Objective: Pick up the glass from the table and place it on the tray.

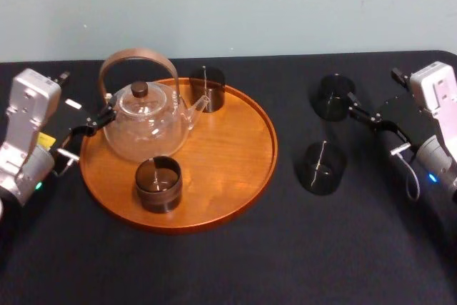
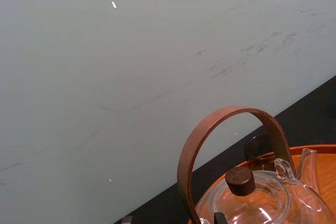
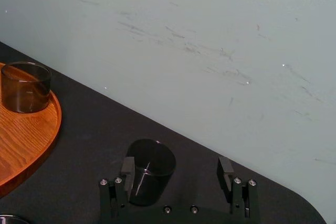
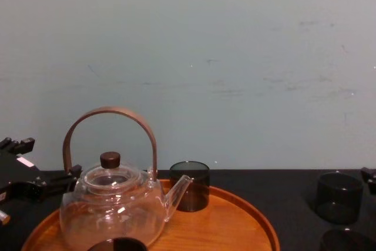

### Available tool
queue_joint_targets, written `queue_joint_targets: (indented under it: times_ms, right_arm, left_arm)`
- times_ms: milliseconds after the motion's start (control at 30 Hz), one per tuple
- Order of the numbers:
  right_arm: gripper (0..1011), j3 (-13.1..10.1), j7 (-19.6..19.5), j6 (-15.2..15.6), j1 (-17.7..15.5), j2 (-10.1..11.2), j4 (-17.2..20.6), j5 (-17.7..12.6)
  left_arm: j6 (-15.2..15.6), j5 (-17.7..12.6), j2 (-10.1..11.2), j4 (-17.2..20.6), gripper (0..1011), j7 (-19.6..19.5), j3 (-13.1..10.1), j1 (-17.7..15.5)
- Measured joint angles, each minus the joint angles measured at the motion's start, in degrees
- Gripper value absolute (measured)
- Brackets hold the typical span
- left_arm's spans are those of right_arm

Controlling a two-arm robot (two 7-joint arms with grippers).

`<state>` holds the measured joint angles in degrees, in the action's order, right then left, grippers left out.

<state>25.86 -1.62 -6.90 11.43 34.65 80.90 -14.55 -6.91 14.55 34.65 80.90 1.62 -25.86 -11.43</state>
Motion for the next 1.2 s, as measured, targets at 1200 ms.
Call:
queue_joint_targets:
  times_ms: [1200]
  right_arm:
    - [1002, -0.01, 0.03, 0.0, -0.01, -0.01, 0.0, 0.0]
  left_arm:
    - [0.0, 0.0, 0.0, 0.0, 1010, 0.0, 0.0, 0.0]
